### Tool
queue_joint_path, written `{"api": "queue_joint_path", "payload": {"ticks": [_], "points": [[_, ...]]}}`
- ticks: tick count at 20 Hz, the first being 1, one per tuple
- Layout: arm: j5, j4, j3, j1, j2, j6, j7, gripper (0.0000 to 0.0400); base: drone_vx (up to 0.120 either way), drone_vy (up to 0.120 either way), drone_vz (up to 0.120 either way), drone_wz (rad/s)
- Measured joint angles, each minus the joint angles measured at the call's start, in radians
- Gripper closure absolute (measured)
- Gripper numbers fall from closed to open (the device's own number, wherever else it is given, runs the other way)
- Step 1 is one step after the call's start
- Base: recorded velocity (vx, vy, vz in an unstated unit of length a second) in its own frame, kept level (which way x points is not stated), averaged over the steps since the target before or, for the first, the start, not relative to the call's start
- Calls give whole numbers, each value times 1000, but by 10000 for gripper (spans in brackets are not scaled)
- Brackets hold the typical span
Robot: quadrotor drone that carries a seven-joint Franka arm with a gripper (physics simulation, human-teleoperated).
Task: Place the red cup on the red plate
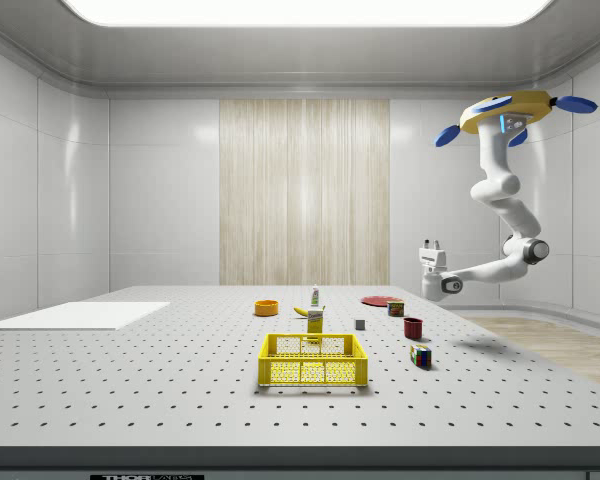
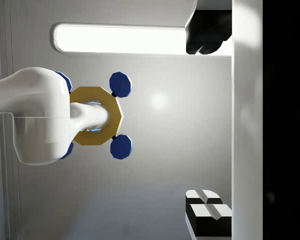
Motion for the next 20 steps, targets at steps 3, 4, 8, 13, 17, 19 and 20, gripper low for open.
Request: {"api": "queue_joint_path", "payload": {"ticks": [3, 4, 8, 13, 17, 19, 20], "points": [[-22, -2, 15, -5, -2, 2, 3, 0, 120, 0, 0, 0], [-32, -3, 23, -7, -2, 3, 4, 0, 120, 0, 0, 0], [-94, -10, 67, -21, -6, 7, 12, 0, 120, 0, 0, 0], [-258, -38, 182, -57, -14, 15, 35, 0, 32, 0, -24, 0], [-514, -119, 357, -116, -34, 28, 77, 0, 0, 0, -100, 0], [-696, -199, 475, -160, -52, 37, 113, 0, 0, 0, -120, 0], [-800, -252, 538, -187, -64, 41, 137, 0, 0, 0, -120, 0]]}}
